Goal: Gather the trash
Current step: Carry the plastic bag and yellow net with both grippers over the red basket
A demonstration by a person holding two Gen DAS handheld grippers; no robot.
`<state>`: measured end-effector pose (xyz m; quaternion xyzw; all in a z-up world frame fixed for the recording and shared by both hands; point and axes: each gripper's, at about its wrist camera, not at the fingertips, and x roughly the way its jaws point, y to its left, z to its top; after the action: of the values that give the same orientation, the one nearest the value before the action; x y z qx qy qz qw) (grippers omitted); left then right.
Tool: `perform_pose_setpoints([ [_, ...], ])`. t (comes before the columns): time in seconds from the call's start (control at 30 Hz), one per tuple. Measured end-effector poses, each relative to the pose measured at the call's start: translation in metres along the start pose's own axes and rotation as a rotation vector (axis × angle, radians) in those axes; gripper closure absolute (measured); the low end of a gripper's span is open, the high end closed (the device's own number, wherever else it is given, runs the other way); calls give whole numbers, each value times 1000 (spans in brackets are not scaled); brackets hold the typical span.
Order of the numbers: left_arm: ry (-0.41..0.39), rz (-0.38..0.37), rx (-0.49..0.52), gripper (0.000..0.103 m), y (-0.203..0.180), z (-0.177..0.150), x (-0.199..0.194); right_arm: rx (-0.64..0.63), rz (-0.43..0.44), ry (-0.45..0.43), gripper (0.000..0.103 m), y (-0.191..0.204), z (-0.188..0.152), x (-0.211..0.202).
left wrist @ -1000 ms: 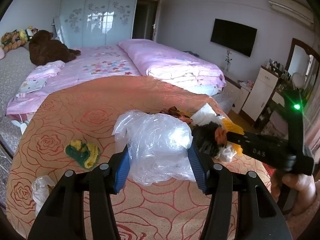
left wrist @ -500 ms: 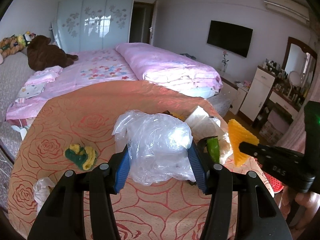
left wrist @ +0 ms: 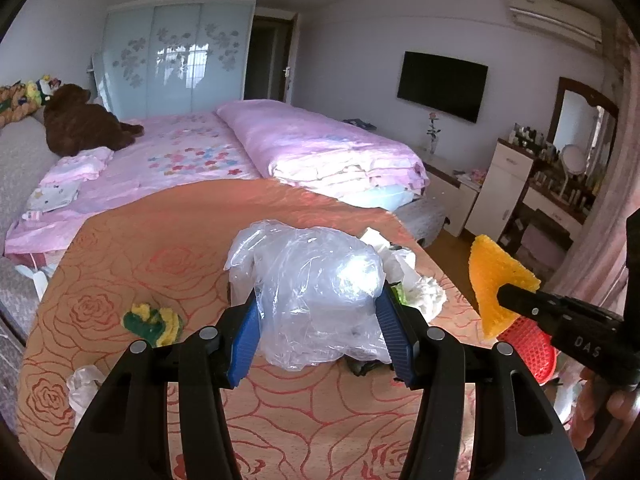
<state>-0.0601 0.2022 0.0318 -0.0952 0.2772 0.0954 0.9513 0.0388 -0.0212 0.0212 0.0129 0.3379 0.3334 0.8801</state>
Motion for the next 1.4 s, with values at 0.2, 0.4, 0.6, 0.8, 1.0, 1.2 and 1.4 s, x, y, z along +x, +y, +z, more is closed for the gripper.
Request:
perform_pose_setpoints([
  [0.2, 1, -25, 34, 51, -15, 3, 2, 10, -33, -16, 88, -9, 0, -9],
  [0.4, 17, -83, 81, 51, -42, 6, 12, 42, -78, -28, 88, -27, -2, -18],
  [0.6, 39, -139, 122, 51, -68, 5, 25, 71, -143, -44, 88, -53, -7, -35],
  [0.8, 51, -194, 193, 51, -102, 5, 36, 115, -213, -57, 88, -82, -14, -54],
  [1.0, 91, -286, 234, 51, -135, 5, 49, 162, -278, -72, 88, -107, -19, -70],
  [1.2, 160, -384, 256, 51, -172, 8, 72, 187, -342, -68, 88, -132, -29, -84],
  [1.4, 230, -430, 297, 51, -209, -6, 97, 249, -390, -40, 88, -164, -47, -86],
])
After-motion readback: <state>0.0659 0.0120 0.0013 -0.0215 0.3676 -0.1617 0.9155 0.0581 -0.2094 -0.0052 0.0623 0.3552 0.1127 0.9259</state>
